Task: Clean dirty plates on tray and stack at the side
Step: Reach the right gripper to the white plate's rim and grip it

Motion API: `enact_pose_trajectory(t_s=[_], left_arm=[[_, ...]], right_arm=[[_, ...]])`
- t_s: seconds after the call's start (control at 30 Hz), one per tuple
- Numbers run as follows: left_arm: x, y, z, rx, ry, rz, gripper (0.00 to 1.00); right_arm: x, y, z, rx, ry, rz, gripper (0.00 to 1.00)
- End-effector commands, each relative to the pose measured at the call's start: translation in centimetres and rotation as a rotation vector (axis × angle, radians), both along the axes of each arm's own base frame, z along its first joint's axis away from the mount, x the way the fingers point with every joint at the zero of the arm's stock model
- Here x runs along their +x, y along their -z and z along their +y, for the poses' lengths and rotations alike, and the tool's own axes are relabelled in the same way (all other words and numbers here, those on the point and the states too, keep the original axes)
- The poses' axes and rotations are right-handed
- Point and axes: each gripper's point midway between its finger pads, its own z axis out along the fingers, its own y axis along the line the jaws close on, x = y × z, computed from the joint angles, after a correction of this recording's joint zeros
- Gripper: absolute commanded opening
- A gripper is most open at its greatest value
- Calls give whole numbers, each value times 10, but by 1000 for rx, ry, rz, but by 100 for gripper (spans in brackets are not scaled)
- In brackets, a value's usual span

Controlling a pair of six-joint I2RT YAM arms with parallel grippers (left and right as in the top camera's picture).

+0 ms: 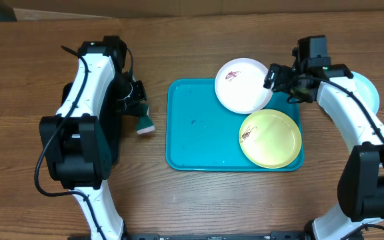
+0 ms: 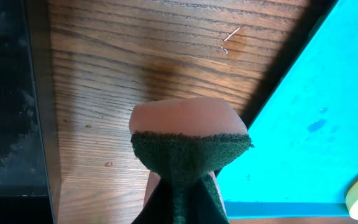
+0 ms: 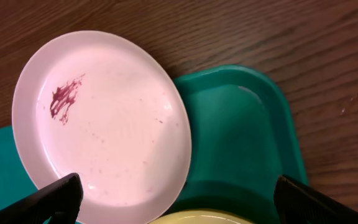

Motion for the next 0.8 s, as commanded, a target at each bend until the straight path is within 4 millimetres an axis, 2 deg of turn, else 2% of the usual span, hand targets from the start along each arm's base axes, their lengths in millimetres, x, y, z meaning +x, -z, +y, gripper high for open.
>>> enact_pose_trajectory(t_s=[0.0,0.13,0.23,0.3,0.33,0.47,0.57,0.7,0.77], left_arm=[[-1,3,-5,-21,20,6,4],[0,3,-5,-22,20,1,4],[0,3,-5,-22,20,2,4],[0,3,-5,-22,21,1,4],[0,3,-5,-22,21,1,4],[0,3,-5,-22,21,1,4],[-1,3,-5,-22,21,6,4],[-1,3,-5,-22,21,5,4],[0,3,-5,-22,21,0,5]], right_arm=[[1,-2,-3,34,141,6,100],[-1,-2,11,92,164,19,100],[-2,-1,16,104,182,30,94],[-3,4,19,107,186,44,81],[-4,8,21,105,184,55,76],[-5,27,16,87,245,99,69],[-3,44,13,66,271,123,67],[2,59,20,102,257,139,67],[4,62,23,119,250,140,61]])
